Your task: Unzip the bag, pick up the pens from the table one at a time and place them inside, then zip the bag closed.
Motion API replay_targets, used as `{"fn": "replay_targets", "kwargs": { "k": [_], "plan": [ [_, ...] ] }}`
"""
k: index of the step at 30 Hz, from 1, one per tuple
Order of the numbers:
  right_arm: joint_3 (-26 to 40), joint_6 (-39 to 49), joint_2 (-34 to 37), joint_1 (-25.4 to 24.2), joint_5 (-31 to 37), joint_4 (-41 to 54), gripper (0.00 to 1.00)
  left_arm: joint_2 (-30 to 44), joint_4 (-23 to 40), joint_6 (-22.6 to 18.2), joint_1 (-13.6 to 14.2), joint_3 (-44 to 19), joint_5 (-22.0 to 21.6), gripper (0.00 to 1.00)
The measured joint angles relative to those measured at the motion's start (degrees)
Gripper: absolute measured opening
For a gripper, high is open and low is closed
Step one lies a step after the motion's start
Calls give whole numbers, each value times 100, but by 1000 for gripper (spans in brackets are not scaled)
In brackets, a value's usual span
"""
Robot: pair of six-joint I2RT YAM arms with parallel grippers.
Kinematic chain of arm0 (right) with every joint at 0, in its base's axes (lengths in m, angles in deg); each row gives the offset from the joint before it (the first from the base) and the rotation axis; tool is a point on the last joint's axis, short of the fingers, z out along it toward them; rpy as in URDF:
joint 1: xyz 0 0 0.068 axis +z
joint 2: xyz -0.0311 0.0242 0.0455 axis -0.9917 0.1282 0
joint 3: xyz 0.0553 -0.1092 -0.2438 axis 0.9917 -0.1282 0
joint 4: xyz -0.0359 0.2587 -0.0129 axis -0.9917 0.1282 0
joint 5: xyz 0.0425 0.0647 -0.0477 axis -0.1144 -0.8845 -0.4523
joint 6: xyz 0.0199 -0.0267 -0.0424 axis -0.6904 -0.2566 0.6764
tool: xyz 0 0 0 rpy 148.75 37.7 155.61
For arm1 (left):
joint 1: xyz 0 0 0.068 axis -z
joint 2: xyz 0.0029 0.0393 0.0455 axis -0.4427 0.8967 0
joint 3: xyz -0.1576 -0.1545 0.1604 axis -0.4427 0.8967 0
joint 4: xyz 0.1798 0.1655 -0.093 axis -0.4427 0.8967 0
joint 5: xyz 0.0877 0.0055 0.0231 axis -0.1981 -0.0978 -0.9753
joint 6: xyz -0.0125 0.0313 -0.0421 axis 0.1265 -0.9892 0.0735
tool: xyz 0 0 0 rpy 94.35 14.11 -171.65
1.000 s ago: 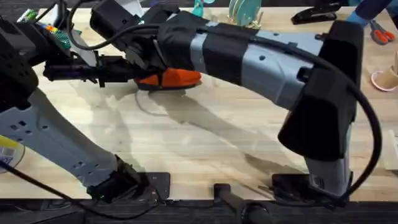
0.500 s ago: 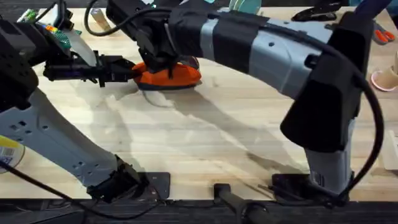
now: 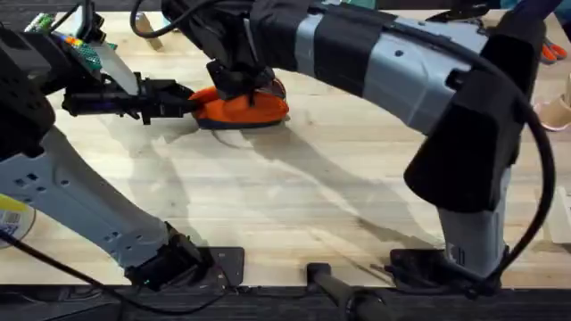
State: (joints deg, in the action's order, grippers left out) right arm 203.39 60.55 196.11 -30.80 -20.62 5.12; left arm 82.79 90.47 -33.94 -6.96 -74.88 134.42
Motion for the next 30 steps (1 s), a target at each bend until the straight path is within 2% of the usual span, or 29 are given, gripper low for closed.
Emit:
{"fn": "replay_targets", "kwargs": {
  "k": [11, 30],
  "plan": [
    [31, -4, -59, -392, -796, 278, 31, 0, -2, 0, 4, 0, 2, 43],
    [37, -2, -216, -765, -1476, 710, 33, 0, 1, 7, 4, 0, 4, 43]
  ]
}}
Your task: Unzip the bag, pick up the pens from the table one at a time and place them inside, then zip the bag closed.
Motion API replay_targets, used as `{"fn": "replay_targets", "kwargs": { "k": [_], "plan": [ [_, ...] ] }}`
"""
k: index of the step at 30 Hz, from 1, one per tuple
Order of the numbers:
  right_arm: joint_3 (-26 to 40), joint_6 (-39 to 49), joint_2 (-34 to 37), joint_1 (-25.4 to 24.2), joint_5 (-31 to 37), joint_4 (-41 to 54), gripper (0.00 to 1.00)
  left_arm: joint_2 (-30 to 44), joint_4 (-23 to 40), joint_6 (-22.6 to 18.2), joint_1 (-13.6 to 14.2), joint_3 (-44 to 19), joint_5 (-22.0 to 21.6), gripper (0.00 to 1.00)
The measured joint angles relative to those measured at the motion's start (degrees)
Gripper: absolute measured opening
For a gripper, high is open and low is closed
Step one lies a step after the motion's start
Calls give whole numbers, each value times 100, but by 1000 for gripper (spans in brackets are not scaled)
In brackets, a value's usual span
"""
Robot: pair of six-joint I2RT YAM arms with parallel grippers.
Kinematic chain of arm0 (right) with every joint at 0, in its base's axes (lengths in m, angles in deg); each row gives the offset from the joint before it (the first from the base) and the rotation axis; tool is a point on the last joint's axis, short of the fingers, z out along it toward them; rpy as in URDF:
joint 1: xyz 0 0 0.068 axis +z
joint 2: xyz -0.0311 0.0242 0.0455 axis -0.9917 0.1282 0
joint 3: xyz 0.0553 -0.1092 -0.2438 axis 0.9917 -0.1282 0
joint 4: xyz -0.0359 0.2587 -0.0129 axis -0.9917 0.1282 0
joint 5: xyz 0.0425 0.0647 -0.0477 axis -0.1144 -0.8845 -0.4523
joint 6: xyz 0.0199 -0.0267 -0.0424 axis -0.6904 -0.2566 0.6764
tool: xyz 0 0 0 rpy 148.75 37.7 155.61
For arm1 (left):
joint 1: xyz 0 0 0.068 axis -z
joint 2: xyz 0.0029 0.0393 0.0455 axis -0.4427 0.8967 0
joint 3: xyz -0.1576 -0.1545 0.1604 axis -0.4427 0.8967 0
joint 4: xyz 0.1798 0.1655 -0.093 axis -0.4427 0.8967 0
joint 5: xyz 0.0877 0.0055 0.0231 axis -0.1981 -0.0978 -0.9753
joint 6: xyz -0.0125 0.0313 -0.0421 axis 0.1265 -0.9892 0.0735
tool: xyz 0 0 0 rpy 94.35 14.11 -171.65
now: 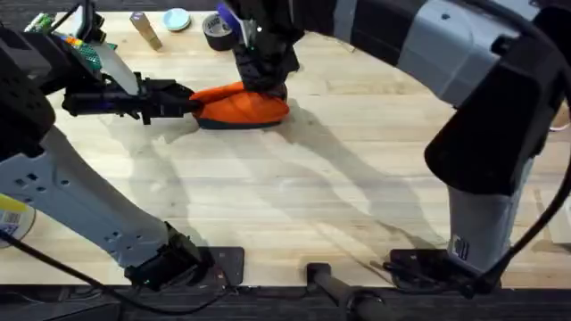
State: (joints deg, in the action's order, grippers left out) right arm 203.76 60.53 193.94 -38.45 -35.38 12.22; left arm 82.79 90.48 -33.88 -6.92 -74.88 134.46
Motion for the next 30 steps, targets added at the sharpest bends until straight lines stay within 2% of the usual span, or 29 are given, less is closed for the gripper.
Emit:
{"fn": "replay_targets", "kwargs": {
  "k": [30],
  "plan": [
    [3, -24, -103, -646, -236, 707, 33, 0, -38, 59, 0, 0, 39, 42]
  ]
}}
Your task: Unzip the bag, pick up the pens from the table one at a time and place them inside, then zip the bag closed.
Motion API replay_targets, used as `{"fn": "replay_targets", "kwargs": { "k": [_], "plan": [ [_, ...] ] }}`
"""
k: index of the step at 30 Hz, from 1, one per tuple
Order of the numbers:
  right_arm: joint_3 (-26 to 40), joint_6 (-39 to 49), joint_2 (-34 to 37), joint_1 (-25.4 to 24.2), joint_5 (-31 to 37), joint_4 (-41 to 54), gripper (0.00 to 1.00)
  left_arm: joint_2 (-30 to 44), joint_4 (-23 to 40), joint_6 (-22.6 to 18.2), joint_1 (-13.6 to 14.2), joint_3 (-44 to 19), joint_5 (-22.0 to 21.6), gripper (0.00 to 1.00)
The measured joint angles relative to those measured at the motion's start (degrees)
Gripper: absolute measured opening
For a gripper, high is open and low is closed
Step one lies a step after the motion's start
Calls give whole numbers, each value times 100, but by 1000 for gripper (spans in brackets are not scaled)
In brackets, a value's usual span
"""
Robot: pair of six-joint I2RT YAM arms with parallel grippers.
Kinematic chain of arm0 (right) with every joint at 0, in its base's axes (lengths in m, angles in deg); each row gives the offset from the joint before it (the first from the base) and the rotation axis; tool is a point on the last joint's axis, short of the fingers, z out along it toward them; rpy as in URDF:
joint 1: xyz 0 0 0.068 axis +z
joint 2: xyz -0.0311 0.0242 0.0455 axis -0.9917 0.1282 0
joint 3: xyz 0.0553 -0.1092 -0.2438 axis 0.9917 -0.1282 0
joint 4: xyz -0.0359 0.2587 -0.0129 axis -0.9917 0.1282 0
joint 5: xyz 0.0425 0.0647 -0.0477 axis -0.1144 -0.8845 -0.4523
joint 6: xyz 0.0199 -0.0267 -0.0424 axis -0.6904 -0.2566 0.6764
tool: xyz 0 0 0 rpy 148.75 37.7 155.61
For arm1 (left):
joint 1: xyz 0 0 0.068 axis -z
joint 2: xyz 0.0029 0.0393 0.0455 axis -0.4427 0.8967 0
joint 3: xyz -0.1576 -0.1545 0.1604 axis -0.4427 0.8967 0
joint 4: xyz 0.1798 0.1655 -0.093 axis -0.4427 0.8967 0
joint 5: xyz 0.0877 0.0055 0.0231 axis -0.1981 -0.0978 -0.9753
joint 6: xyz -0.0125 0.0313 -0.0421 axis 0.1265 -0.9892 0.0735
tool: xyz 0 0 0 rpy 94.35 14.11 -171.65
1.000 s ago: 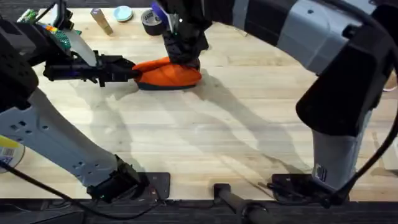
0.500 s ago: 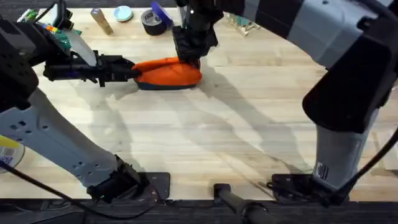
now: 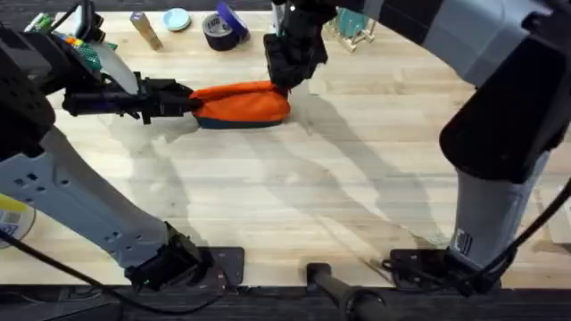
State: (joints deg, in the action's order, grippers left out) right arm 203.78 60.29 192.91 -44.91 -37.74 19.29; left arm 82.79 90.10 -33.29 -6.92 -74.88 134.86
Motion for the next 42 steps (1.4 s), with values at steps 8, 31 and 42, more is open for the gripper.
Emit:
{"fn": "replay_targets", "kwargs": {
  "k": [8, 31, 42],
  "plan": [
    [0, 1, -2, -132, -24, 111, 33, 0, -15, 0, 13, 0, 4, 42],
    [-185, 24, -13, -747, 50, 354, 33, 0, -60, 127, 92, 0, 26, 42],
    [-249, 92, -15, -1350, 692, 448, 33, 0, -90, 197, 68, 0, 22, 42]
  ]
}}
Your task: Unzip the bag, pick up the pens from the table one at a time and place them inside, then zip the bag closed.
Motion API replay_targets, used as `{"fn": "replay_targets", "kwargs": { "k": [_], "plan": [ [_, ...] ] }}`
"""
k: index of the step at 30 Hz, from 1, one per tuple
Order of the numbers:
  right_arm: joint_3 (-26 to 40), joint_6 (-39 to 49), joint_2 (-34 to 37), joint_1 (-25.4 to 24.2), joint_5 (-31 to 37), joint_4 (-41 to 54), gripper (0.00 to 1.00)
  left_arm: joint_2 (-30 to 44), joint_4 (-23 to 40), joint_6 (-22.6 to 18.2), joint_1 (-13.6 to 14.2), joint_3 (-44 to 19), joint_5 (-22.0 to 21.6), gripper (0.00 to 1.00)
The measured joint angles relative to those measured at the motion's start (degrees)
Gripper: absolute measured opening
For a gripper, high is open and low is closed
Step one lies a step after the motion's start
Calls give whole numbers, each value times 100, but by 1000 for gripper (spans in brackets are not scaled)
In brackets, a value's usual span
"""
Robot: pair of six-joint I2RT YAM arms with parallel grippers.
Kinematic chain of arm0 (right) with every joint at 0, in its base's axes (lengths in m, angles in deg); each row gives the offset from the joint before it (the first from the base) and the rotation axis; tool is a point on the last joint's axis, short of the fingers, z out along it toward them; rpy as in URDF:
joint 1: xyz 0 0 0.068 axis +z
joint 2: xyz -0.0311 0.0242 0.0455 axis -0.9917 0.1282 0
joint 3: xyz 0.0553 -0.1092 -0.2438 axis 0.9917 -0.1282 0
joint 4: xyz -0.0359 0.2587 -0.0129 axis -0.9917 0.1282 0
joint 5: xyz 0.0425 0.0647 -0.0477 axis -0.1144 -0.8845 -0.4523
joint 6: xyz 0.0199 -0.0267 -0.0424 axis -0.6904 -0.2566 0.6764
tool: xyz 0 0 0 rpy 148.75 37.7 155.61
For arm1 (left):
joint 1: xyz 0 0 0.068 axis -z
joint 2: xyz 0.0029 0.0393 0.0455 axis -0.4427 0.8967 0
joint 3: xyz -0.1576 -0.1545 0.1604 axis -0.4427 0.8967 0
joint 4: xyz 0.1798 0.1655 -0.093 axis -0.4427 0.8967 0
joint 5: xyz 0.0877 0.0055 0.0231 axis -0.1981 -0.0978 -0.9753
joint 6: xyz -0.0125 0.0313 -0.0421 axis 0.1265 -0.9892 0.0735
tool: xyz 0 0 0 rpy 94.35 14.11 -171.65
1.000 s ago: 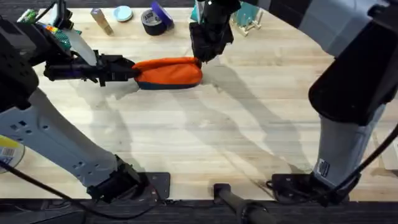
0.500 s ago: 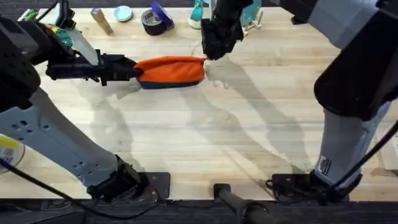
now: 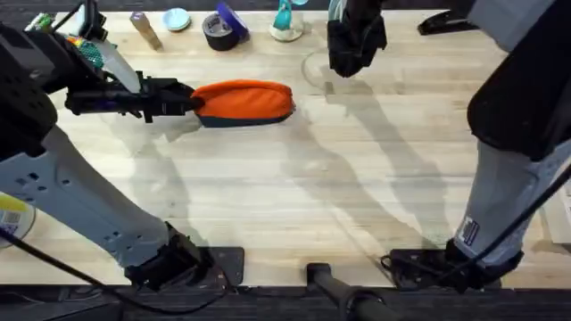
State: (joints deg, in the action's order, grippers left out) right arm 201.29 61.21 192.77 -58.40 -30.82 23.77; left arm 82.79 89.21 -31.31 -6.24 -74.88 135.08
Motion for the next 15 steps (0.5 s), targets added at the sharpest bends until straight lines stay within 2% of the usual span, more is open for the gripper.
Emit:
{"fn": "replay_targets", "kwargs": {
  "k": [9, 15],
  "plan": [
    [-7, 124, -23, 13, 54, -35, 33, 0, 0, 2, 0, 0, 0, 42],
    [-55, 196, -475, 13, 71, -80, 33, 0, 0, 2, 0, 0, 0, 42]
  ]
}}
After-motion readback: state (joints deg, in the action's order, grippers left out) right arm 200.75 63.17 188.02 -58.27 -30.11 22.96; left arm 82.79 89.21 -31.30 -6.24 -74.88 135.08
